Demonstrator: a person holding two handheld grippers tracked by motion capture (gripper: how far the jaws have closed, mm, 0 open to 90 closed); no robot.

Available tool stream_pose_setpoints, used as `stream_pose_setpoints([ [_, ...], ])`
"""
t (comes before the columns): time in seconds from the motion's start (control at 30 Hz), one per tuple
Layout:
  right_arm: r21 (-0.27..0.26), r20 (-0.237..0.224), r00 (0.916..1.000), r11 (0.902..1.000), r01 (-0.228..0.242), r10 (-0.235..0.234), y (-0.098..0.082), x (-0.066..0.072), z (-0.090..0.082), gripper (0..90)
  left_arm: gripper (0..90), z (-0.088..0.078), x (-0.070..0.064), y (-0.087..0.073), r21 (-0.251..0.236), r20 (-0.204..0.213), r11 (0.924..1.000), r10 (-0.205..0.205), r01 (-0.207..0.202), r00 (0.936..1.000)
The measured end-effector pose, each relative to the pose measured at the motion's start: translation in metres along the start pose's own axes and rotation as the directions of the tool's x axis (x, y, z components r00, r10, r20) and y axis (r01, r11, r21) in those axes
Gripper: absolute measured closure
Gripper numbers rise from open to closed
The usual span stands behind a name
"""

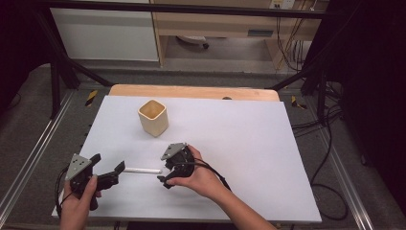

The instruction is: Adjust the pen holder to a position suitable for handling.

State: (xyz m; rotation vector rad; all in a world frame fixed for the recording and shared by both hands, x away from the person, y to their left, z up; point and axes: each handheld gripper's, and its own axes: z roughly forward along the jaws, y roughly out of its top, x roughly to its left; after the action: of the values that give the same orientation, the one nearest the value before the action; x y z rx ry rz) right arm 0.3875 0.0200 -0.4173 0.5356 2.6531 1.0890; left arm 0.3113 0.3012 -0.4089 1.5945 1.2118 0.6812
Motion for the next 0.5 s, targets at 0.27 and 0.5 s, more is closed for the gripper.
stream_pose_setpoints([
  [0.27,-0.006,-0.033,0.9995,1.0000,0.003,-0.003,0.009,0.001,0.016,9.7,5.1,0.000,0.003,0.000,0.000,0.001,1.0000,-0.009,0.009,1.0000],
  [0.5,-0.009,-0.049,0.9988,1.0000,0.003,-0.003,0.010,0.002,0.029,12.9,5.1,0.001,0.003,0.000,0.002,0.002,0.9999,-0.010,0.010,0.9999],
])
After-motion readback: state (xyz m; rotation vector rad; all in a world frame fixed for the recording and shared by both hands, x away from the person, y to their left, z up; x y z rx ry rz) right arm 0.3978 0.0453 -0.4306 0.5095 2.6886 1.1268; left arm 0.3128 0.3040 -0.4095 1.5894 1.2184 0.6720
